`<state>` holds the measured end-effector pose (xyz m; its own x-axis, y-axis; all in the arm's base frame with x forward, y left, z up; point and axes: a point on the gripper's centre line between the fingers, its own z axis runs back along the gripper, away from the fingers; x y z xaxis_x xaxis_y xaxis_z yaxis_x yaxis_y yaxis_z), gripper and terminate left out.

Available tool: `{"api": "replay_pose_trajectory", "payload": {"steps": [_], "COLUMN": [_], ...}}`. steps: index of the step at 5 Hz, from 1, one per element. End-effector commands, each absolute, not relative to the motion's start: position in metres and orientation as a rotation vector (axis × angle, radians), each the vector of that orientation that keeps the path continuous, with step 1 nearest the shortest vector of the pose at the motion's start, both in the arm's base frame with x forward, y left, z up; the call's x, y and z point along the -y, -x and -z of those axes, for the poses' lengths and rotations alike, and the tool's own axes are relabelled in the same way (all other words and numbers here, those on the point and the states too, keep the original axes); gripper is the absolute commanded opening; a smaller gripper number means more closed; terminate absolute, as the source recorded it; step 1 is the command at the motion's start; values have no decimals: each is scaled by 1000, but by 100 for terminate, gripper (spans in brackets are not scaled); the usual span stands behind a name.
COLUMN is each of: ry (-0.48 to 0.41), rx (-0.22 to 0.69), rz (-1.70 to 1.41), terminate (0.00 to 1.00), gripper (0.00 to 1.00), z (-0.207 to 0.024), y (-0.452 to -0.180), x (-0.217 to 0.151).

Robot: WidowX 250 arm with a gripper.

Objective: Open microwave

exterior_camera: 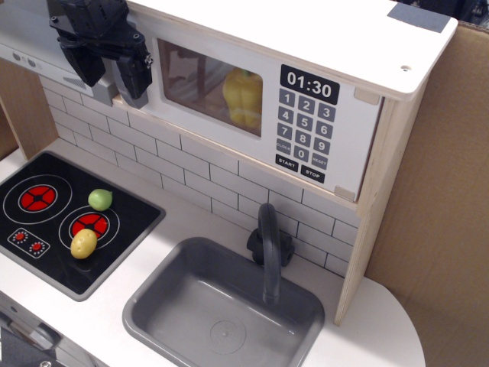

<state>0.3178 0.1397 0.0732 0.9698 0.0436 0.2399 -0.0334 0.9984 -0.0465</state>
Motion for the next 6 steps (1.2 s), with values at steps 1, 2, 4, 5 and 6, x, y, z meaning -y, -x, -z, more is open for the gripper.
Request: {"api": "replay_pose_trajectory", "payload": {"steps": [1,2,4,5,6], "ry": [68,85,93,101,108], "rx": [295,320,367,362,348], "rz": [11,37,44,57,83], "terminate": [0,0,0,0,0], "gripper": [0,0,0,0,0], "z": [-94,-97,-102,-103,-103], "y": [-327,-326,-312,-290,-265], "x": [-142,-141,-138,-136,-132]}}
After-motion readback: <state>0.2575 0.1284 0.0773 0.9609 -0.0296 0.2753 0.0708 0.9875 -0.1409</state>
